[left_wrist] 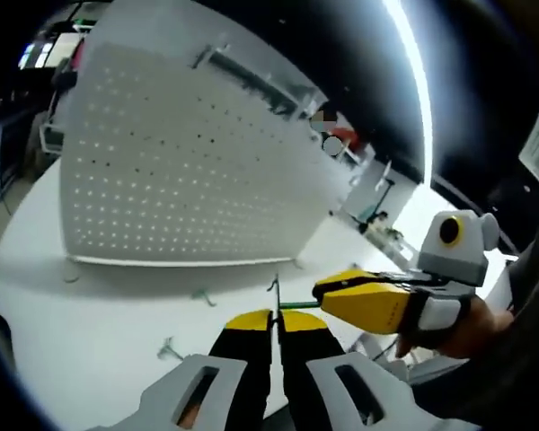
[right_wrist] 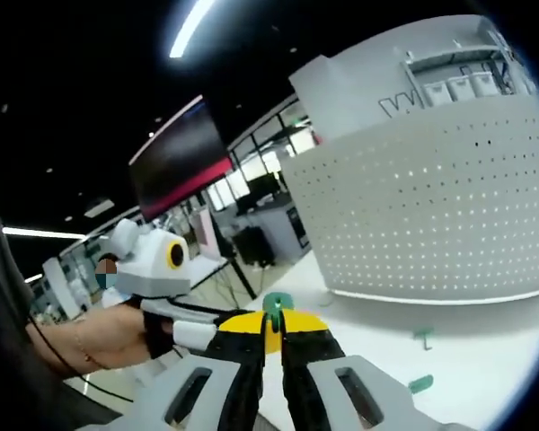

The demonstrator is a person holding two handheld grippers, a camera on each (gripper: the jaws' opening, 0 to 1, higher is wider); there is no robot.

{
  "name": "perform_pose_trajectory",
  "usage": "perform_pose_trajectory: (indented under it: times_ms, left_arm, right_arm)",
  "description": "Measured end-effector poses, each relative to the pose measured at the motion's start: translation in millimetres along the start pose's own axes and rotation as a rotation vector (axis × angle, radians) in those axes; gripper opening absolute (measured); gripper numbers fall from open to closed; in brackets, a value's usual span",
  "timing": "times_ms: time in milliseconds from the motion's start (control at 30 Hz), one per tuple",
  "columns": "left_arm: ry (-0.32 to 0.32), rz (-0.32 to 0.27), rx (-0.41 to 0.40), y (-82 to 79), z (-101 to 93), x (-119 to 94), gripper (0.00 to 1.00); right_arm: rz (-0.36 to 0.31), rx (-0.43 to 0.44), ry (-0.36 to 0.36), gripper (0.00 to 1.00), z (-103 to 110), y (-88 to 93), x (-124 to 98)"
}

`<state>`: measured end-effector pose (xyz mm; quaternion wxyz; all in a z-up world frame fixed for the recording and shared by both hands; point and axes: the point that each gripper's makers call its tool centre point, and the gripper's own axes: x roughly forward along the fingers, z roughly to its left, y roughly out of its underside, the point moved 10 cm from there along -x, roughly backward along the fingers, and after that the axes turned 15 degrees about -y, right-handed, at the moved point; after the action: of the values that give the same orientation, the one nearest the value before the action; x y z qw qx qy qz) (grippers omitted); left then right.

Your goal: Insert the hook assembly into the mounting plate slot until the hook locks in place.

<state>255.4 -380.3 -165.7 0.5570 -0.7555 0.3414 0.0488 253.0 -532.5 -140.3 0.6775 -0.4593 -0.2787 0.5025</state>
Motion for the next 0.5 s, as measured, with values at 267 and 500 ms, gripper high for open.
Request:
perform_pose_trajectory:
  times_ms: [267,500]
  left_arm:
    - [-0.059,-0.04,0.106,-7.1,-2.2,-3.4,0.01]
    - [-0.054,-0.055,0.16,-9.2,-10.5,0.7,0.01]
  right_arm:
    - [-0.034,0.052,-0.001,0.04,-0.7,-6.1,-9.1]
    - [-0.037,0.063,0.009,0.05,-2.4,-4.3,-6.8]
